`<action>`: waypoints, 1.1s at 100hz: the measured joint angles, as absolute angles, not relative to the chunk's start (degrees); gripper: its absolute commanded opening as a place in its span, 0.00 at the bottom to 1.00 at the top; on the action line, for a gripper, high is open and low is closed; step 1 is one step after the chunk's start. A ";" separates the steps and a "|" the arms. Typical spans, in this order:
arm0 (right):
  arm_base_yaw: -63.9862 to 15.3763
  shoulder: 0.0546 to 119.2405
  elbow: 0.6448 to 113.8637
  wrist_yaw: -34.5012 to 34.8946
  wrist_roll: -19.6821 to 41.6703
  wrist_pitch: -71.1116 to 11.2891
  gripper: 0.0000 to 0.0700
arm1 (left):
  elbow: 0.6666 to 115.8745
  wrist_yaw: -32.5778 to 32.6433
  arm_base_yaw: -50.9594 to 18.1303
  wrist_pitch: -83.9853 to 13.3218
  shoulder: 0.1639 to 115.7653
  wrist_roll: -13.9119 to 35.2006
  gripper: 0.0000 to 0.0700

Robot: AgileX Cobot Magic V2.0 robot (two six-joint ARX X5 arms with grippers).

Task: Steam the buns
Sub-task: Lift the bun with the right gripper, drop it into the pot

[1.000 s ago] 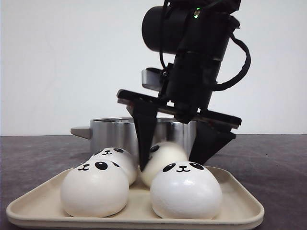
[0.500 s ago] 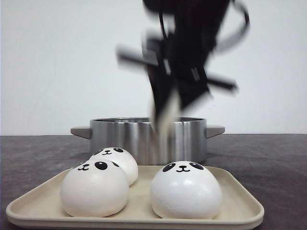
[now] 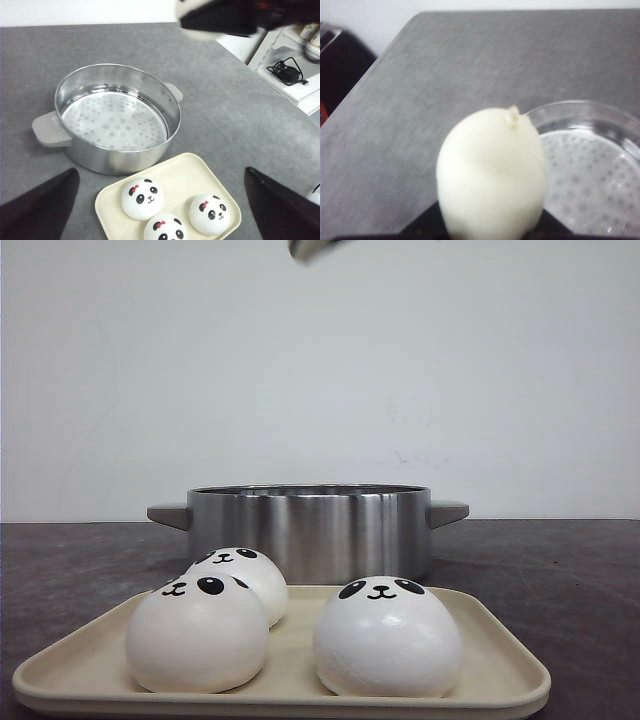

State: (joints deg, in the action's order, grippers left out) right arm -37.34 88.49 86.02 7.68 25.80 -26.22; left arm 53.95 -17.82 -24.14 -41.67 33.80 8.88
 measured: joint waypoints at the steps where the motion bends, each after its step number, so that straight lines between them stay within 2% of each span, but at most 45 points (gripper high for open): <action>1: -36.88 88.92 86.02 8.05 25.80 -26.02 0.00 | 53.95 -17.82 -24.14 -41.67 33.80 8.88 0.91; 32: -28.16 103.57 86.00 15.16 25.98 -24.18 0.00 | 53.95 -17.78 -24.14 -41.63 33.80 8.88 0.91; 62: -27.14 111.33 85.97 16.38 26.00 -19.46 0.00 | 53.95 -17.78 -24.14 -41.78 33.80 8.88 0.91; 90: -26.85 113.58 85.97 16.34 26.00 -19.81 0.01 | 53.95 -17.78 -24.14 -42.98 33.80 8.88 0.91; 99: -26.85 113.73 85.97 16.34 26.02 -19.84 0.06 | 53.95 -17.78 -24.14 -43.20 33.80 8.88 0.91; 110: -26.87 113.73 85.97 16.34 26.02 -19.84 0.27 | 53.95 -17.78 -24.14 -43.20 33.80 8.88 0.91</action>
